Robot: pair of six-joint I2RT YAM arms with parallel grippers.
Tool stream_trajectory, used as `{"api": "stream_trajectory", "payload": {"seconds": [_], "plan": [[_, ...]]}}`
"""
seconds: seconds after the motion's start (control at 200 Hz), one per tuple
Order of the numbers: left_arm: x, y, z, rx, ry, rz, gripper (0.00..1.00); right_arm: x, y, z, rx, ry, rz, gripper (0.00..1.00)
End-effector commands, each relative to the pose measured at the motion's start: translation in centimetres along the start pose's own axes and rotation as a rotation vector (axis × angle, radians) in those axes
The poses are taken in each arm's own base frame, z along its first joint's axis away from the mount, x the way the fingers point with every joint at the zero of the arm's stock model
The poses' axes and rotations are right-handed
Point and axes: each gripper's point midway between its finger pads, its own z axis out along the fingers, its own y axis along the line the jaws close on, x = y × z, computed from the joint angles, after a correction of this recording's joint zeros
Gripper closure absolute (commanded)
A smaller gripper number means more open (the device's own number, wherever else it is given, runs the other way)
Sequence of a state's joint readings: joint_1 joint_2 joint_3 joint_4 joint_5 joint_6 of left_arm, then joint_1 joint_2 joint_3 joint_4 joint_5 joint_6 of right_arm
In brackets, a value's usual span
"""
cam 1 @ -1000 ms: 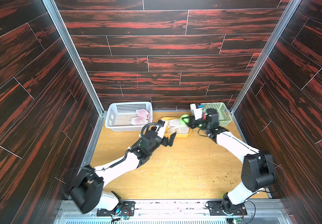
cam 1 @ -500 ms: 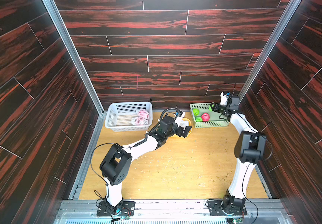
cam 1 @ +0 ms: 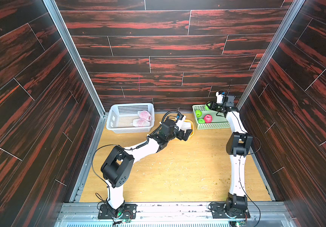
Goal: Remove foam nets from apples
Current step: Place the apple in the basket, then pick up the apple from the basket.
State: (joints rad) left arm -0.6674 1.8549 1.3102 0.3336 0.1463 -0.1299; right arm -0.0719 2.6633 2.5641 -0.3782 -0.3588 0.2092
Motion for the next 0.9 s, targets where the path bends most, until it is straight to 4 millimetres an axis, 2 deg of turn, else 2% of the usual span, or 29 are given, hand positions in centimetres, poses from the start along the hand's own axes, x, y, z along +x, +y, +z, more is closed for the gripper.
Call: {"api": "stream_trajectory", "payload": {"seconds": [0.0,0.03,0.055,0.14,0.256,0.336,0.466,0.586,0.661,0.686,0.742,0.842,0.897], "plan": [[-4.6,1.9,-3.0,-0.06,-0.087,-0.028,0.0,3.6,-0.7,2.0,-0.02,0.074,0.035,0.51],[-4.4,2.7,-3.1,-0.083,-0.075,-0.038,0.0,3.7,-0.6,2.1,-0.023,0.075,0.033,0.49],[-5.6,3.1,-4.2,-0.1,-0.098,-0.04,0.0,3.7,-0.6,2.1,-0.027,0.074,0.031,0.47],[-5.7,5.3,-5.3,-0.166,-0.101,-0.047,0.0,3.6,-0.3,2.4,-0.053,0.064,0.031,0.4],[-5.3,8.5,-6.1,-0.237,-0.066,-0.088,0.0,3.2,0.3,2.3,-0.083,0.054,0.031,0.39],[-5.0,10.5,-6.6,-0.281,-0.053,-0.103,0.0,2.9,0.4,2.2,-0.078,0.048,0.031,0.27],[-4.4,14.0,-7.6,-0.349,-0.028,-0.136,0.0,2.4,0.8,1.8,-0.088,0.043,0.018,0.2],[-4.0,17.5,-8.6,-0.423,0.008,-0.174,0.0,1.7,1.4,1.2,-0.097,0.04,0.012,0.19],[-4.4,19.6,-9.6,-0.471,0.025,-0.191,0.0,0.8,2.8,0.4,-0.147,0.033,0.011,0.19],[-3.1,20.6,-9.1,-0.485,0.061,-0.208,0.0,0.5,3.2,0.1,-0.159,0.03,0.013,0.19],[-2.8,22.1,-9.4,-0.512,0.089,-0.233,0.0,-0.5,4.4,-0.9,-0.19,0.022,0.012,0.19],[-1.9,24.8,-9.5,-0.559,0.143,-0.268,0.0,-2.8,8.1,-3.4,-0.237,0.003,-0.031,0.19],[-1.2,26.4,-9.5,-0.588,0.177,-0.303,0.0,-4.0,10.8,-5.3,-0.258,-0.005,-0.075,0.19]]}}
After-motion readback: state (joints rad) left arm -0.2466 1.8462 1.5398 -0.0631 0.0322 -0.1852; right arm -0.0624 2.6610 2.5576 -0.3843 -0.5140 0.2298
